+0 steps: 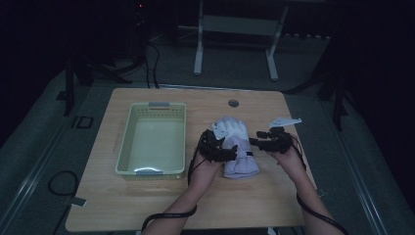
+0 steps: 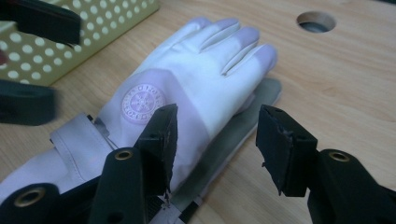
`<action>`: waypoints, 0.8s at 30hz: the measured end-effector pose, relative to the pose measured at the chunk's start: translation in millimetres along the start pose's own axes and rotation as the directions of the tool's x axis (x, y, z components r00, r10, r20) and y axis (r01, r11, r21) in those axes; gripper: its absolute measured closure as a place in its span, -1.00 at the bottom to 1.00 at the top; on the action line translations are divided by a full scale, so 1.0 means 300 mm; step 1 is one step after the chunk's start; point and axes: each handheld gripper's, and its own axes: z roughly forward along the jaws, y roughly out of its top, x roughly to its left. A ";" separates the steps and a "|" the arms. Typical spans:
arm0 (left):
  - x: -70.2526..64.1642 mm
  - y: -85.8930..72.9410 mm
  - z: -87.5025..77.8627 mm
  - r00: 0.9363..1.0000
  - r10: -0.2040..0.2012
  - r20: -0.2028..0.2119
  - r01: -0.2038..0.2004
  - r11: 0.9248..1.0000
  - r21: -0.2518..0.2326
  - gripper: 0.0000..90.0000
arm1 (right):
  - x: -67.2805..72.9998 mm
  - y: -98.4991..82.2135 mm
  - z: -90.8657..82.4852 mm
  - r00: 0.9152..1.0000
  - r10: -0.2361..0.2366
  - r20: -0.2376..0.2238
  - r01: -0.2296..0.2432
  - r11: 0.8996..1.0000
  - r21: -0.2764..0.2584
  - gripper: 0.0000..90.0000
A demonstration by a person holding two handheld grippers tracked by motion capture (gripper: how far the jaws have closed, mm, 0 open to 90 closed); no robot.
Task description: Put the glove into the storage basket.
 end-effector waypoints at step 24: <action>0.081 -0.107 0.195 0.944 -0.258 0.206 0.215 0.954 0.210 -0.42 | -0.053 -0.126 0.153 0.959 0.233 -0.159 -0.197 0.957 0.214 0.17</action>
